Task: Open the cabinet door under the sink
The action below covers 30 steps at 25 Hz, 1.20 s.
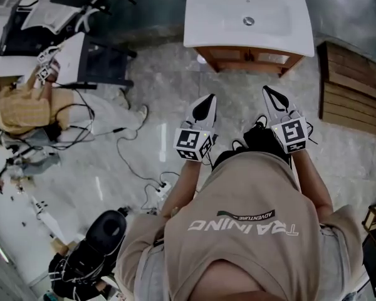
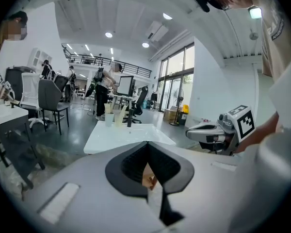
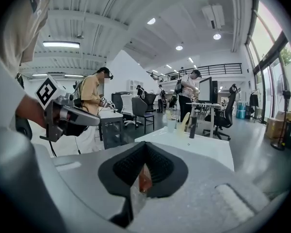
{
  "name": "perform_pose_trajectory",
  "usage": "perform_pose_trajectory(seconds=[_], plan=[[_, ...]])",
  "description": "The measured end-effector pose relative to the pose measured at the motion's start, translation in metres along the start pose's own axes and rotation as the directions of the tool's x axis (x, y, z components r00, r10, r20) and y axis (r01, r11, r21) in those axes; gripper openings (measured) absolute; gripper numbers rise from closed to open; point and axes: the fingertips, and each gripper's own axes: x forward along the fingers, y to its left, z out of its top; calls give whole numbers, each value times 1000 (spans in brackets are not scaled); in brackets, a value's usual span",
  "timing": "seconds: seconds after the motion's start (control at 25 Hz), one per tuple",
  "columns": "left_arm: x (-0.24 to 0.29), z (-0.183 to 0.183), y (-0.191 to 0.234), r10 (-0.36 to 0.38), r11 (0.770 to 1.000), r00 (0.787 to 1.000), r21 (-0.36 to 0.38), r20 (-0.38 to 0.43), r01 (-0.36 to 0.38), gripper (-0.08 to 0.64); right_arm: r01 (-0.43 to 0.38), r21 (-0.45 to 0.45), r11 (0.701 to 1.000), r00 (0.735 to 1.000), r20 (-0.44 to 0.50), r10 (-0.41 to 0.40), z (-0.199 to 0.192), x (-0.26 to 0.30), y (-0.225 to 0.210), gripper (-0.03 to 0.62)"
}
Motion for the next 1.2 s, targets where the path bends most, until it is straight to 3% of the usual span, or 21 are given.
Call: perform_pose_trajectory(seconds=[0.24, 0.52, 0.68, 1.04, 1.2], plan=[[58, 32, -11, -41, 999, 999, -6, 10, 41, 17, 40, -13, 999, 999, 10, -40, 1, 8, -64, 2], [112, 42, -25, -83, 997, 997, -9, 9, 83, 17, 66, 53, 996, 997, -38, -64, -19, 10, -111, 2], [130, 31, -25, -99, 995, 995, -16, -33, 99, 17, 82, 33, 996, 996, -20, -82, -13, 8, -117, 2], [154, 32, -22, -155, 986, 985, 44, -72, 158, 17, 90, 61, 994, 994, -69, -85, -21, 13, -109, 2], [151, 17, -11, -186, 982, 975, 18, -119, 190, 17, 98, 101, 990, 993, -68, -92, -11, 13, -90, 2]])
